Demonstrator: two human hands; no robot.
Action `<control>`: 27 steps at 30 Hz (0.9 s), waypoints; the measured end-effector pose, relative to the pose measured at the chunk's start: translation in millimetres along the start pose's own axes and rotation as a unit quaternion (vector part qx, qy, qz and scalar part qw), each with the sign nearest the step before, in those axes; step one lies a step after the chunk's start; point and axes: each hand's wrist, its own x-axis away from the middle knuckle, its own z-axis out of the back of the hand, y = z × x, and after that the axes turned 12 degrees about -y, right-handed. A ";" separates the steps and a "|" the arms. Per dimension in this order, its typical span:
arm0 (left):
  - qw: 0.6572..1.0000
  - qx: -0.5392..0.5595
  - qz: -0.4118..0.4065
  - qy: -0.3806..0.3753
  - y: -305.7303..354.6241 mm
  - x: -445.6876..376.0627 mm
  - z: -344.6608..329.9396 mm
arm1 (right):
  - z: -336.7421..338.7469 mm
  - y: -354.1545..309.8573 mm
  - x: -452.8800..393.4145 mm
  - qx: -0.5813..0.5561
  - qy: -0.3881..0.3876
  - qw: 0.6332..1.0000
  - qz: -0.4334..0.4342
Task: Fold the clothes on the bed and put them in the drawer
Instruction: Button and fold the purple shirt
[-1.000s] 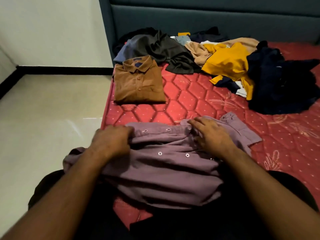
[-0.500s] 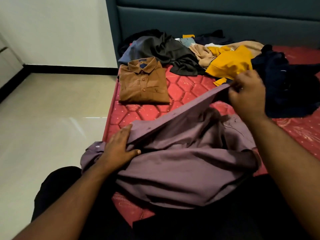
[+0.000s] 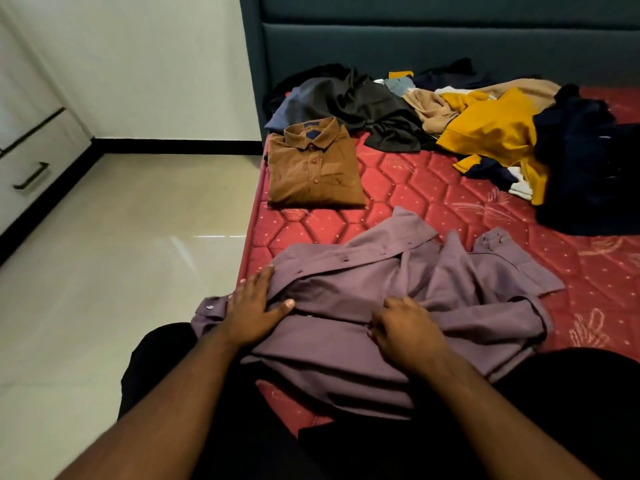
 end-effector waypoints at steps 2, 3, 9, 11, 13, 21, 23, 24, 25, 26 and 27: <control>1.000 -0.018 0.013 0.023 8.6 1.3 -0.4 | 1.1 -7.2 5.7 0.043 0.036 0.998 0.012; 0.997 -0.023 -0.011 0.067 16.8 2.6 1.0 | 5.2 -14.1 5.2 0.040 0.070 0.996 0.023; 0.967 -0.019 -0.131 0.218 37.4 -0.1 9.7 | 14.4 -63.4 -36.2 -0.223 0.016 0.968 0.110; 0.961 0.048 -0.138 0.234 33.8 1.3 11.3 | 10.1 -73.6 -49.7 -0.151 -0.029 0.984 0.092; 0.945 0.167 -0.131 0.249 33.1 4.8 14.0 | 3.2 -78.0 -53.5 -0.102 -0.062 0.989 0.088; 0.946 0.250 -0.148 0.146 55.5 11.0 27.4 | -14.9 -63.6 -39.9 0.004 0.170 0.974 0.147; 0.954 0.230 -0.159 0.111 57.4 12.9 26.3 | -13.3 -58.7 -32.3 0.009 0.230 0.960 0.159; 0.956 0.223 -0.161 0.105 58.5 13.3 25.6 | -12.7 -56.3 -27.7 0.014 0.262 0.951 0.164; 0.956 0.215 -0.163 0.114 59.3 13.8 26.2 | -12.4 -54.6 -24.1 0.022 0.290 0.942 0.167; 0.956 0.202 -0.166 0.134 61.6 13.7 26.1 | -13.0 -51.6 -19.9 0.028 0.316 0.934 0.164; 0.954 0.179 -0.174 0.168 61.9 15.9 27.7 | -12.4 -51.8 -16.5 0.025 0.341 0.926 0.162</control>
